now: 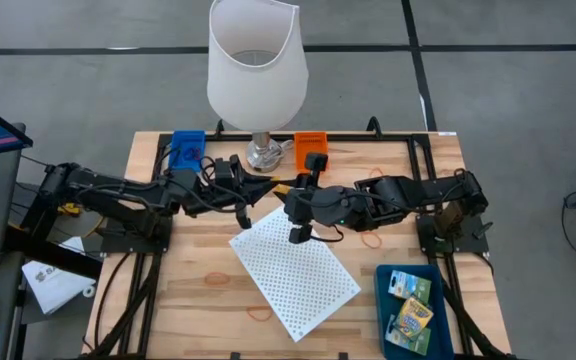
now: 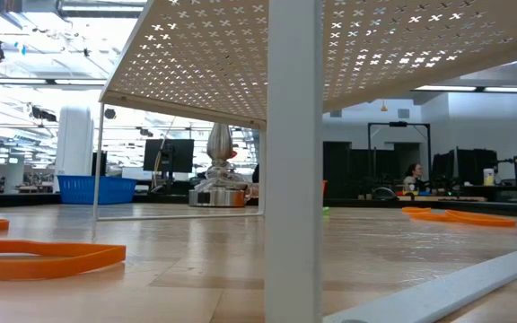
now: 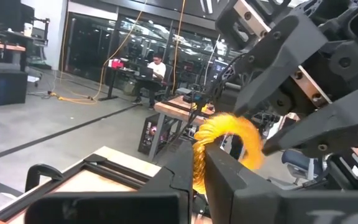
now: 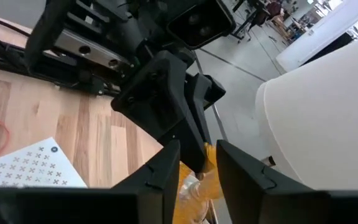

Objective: Pick & Place Office Desk Supplies
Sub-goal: Put the yellow spring keychain into the blue bin

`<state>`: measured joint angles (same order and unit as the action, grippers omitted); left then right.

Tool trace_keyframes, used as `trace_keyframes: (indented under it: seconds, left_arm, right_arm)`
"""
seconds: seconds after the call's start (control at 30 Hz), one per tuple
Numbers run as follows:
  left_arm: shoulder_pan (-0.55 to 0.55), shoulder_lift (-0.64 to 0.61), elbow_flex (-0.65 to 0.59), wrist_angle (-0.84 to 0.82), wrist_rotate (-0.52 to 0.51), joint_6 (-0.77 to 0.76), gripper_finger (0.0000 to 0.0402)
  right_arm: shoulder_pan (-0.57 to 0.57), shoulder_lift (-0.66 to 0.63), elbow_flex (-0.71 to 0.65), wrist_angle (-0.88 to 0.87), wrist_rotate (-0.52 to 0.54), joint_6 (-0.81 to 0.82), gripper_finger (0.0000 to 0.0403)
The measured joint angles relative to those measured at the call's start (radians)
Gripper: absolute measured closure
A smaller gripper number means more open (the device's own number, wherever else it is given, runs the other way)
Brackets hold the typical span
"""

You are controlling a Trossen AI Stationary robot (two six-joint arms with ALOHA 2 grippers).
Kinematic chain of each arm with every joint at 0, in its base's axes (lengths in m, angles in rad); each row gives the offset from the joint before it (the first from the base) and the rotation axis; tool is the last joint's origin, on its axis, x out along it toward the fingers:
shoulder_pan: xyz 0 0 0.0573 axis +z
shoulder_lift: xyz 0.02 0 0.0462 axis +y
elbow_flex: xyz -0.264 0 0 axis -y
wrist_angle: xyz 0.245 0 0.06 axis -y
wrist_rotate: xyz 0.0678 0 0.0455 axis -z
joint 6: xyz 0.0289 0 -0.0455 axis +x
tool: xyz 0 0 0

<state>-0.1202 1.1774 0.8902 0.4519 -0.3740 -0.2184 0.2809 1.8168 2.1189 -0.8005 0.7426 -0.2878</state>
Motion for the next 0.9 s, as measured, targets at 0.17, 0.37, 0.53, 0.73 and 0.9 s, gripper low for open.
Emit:
trace_keyframes:
  seconds: [0.17, 0.37, 0.53, 0.73, 0.9]
  left_arm:
    - [0.008, 0.000, 0.000, -0.009, 0.000, 0.000, 0.0391]
    - [0.036, -0.001, 0.000, -0.045, -0.031, -0.022, 0.0392]
    - [0.064, -0.048, 0.000, -0.293, -0.108, -0.093, 0.0395]
    - [0.066, -0.170, 0.000, -0.676, -0.319, -0.223, 0.0395]
    - [0.070, -0.275, 0.001, -1.027, -0.473, -0.448, 0.0396]
  right_arm:
    - [0.007, -0.008, -0.001, 0.002, 0.023, 0.000, 0.0281]
    - [0.007, -0.047, -0.001, -0.040, 0.089, 0.001, 0.0264]
    - [0.012, -0.106, -0.001, -0.135, 0.149, 0.081, 0.0257]
    - [0.013, -0.170, -0.001, -0.274, 0.149, 0.234, 0.0255]
    - [0.013, -0.194, -0.001, -0.391, 0.150, 0.352, 0.0255]
